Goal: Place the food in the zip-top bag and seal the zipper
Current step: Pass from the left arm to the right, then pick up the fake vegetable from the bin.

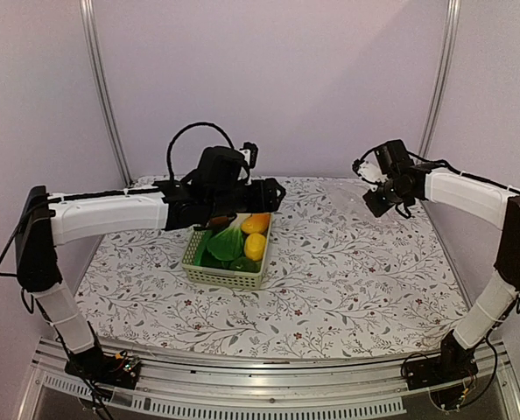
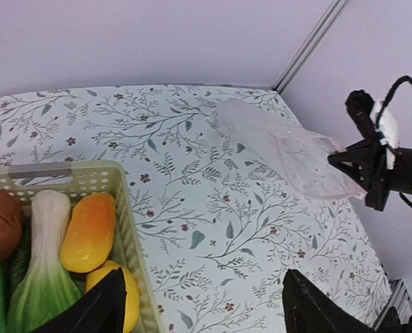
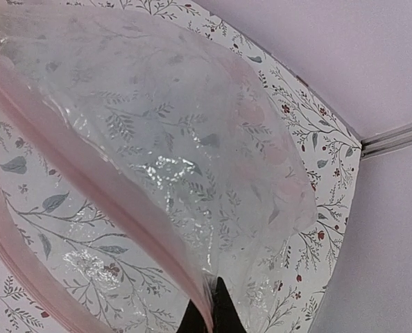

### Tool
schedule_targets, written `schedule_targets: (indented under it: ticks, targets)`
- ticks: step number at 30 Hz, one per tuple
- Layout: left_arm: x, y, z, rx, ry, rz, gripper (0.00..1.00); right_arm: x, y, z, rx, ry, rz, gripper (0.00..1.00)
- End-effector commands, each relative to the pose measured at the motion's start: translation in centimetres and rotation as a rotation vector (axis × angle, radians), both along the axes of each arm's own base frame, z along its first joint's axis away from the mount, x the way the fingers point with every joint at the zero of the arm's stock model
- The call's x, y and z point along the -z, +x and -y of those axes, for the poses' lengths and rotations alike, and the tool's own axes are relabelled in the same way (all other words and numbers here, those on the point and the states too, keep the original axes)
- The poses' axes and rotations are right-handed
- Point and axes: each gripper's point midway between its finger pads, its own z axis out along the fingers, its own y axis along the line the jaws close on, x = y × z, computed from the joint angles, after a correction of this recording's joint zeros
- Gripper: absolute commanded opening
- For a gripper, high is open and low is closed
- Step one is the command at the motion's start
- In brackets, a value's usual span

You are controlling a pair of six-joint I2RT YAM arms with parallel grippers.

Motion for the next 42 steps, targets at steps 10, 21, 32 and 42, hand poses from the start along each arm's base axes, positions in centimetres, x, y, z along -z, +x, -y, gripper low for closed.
schedule_targets:
  ticks: [10,21,32,42]
  targets:
    - [10.5,6.4,-16.6,-0.262,0.379,-0.358,0.74,-0.4,-1.4,0.9,-0.005,0.045,0.003,0.0]
    - [13.0,11.7,-15.4,-0.234,0.439,-0.365,0.69,-0.2,-2.7,1.2,-0.017,0.055,-0.006,0.0]
    - [16.4,12.4,-16.7,-0.301,0.553,-0.472,0.7,-0.6,-3.1,1.2,-0.024,0.058,0.003,0.0]
    - [19.2,12.7,-16.7,-0.292,0.602,-0.491,0.65,-0.2,-3.1,0.9,-0.032,0.07,-0.013,0.0]
